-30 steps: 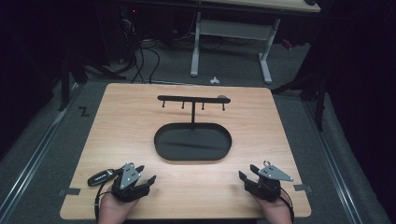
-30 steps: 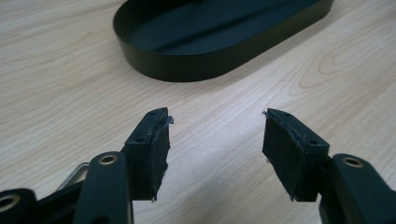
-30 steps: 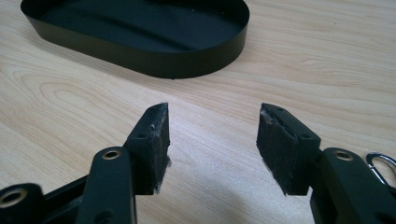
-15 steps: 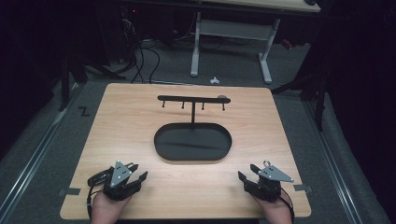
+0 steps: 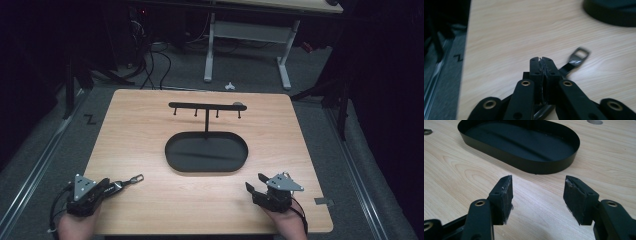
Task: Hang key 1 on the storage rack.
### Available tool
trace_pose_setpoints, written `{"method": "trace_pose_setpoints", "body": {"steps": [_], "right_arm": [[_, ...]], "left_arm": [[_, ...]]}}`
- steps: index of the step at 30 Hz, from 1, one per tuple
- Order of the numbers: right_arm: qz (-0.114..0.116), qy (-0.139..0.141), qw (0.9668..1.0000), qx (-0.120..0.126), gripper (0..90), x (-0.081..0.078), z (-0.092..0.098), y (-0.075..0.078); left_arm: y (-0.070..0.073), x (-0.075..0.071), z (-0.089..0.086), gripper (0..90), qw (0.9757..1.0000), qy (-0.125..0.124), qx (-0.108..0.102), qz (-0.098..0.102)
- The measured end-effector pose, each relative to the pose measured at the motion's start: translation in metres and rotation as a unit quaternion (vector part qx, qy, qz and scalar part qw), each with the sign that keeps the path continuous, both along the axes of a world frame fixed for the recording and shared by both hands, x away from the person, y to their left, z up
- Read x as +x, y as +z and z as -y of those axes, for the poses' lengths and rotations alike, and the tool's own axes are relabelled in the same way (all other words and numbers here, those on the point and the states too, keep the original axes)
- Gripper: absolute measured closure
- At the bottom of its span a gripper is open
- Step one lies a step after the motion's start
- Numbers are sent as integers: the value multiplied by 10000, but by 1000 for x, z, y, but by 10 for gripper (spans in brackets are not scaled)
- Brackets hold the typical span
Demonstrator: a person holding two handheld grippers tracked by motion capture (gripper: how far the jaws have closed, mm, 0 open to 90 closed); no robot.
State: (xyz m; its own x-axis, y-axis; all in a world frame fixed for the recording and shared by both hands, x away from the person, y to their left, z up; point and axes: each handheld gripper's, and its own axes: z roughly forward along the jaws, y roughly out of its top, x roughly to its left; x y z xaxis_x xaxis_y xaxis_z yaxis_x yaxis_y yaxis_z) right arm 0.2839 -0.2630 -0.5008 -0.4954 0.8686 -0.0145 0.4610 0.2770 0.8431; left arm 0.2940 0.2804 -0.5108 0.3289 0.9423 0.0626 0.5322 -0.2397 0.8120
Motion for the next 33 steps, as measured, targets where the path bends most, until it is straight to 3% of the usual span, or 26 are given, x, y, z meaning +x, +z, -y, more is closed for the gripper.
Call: {"method": "trace_pose_setpoints", "body": {"steps": [1,4,8,10,11,12,13,14,15,16,19,23,27,31,33], "right_arm": [[22,48,10000,0,412,1,-2,1],[39,65,10000,-1,413,1,-2,1],[4,57,10000,30,415,2,-3,1],[-14,46,10000,41,416,2,-2,0],[-1,40,10000,43,418,2,-2,1],[-1,40,10000,43,418,2,-2,1],[-12,27,10000,55,419,2,-2,1],[-12,27,10000,55,419,2,-2,1],[-12,21,10000,57,420,2,-1,1],[-12,21,10000,57,420,2,-1,1],[-1,27,10000,61,420,1,-2,1],[-4,34,10000,63,421,1,-1,1],[-30,23,10000,62,422,2,-1,0],[-10,13,10000,71,423,1,-1,1],[-13,-17,10000,79,423,0,0,2]], "left_arm": [[-5,1,-11,888,9998,180,-25,-114],[-10,1,-20,878,9992,327,-107,-206],[-16,4,-23,866,9988,306,-181,-352],[-17,4,-17,869,9990,123,-150,-393],[-17,4,-9,876,9989,-90,-113,-439],[-17,4,-9,878,9989,-90,-113,-439],[-17,3,4,880,9979,-399,-11,-503],[-17,3,4,881,9979,-399,-11,-503],[-18,3,21,884,9955,-744,91,-575],[-18,3,21,884,9955,-744,91,-575],[-16,1,36,884,9924,-1057,178,-600],[-9,-3,35,869,9940,-992,8,-469],[-9,-4,36,820,9939,-974,-176,-497],[-1,-8,37,602,9958,-723,-396,-406],[7,-12,36,567,9961,-501,-636,-357]]}}
